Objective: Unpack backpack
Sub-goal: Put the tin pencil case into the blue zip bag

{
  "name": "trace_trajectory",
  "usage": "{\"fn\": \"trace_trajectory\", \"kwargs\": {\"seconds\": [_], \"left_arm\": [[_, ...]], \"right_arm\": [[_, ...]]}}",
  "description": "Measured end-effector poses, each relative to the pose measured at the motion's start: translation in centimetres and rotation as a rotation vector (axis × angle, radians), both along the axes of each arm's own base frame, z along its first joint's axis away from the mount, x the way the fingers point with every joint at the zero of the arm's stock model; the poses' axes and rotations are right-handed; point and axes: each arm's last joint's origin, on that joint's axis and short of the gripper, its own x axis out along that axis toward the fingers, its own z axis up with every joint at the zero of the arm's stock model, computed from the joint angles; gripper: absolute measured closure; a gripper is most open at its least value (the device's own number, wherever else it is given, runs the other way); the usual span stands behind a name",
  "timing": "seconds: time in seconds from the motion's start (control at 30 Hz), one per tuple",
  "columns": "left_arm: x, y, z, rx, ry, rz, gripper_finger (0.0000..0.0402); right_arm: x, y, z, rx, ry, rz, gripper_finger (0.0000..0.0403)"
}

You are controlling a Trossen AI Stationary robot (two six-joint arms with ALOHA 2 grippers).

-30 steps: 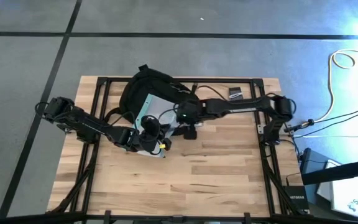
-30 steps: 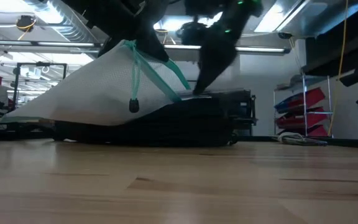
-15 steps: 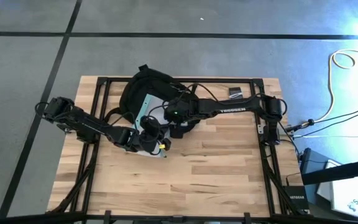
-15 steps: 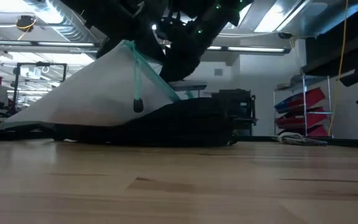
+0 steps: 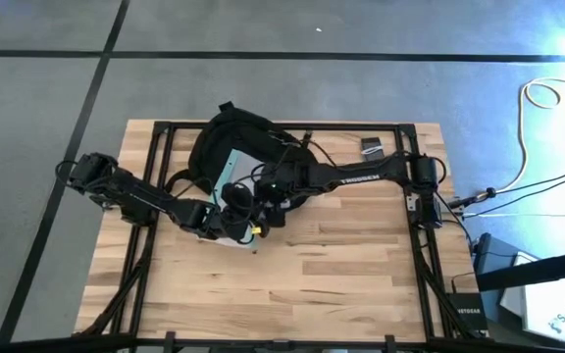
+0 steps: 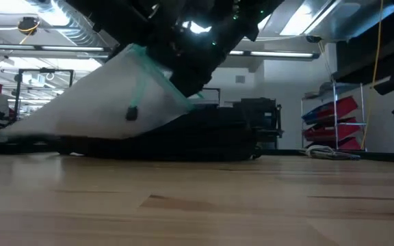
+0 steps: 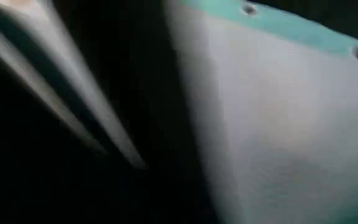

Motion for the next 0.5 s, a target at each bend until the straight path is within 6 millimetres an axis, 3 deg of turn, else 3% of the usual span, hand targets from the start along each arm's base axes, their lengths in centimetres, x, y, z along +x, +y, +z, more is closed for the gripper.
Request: {"fn": "trace_trajectory", "kwargs": {"seconds": [0.27,0.5], "left_arm": [[-0.1,0.1,-0.1,0.006,0.01,0.006,0.0396],[-0.1,0.1,-0.1,0.004,0.015,0.0,0.0396]], "right_arm": [[-0.2,0.5,1.5,0.01,-0.054,0.035,0.0059],[-2.3,2.5,3.2,-0.186,0.059,0.042,0.007]]}}
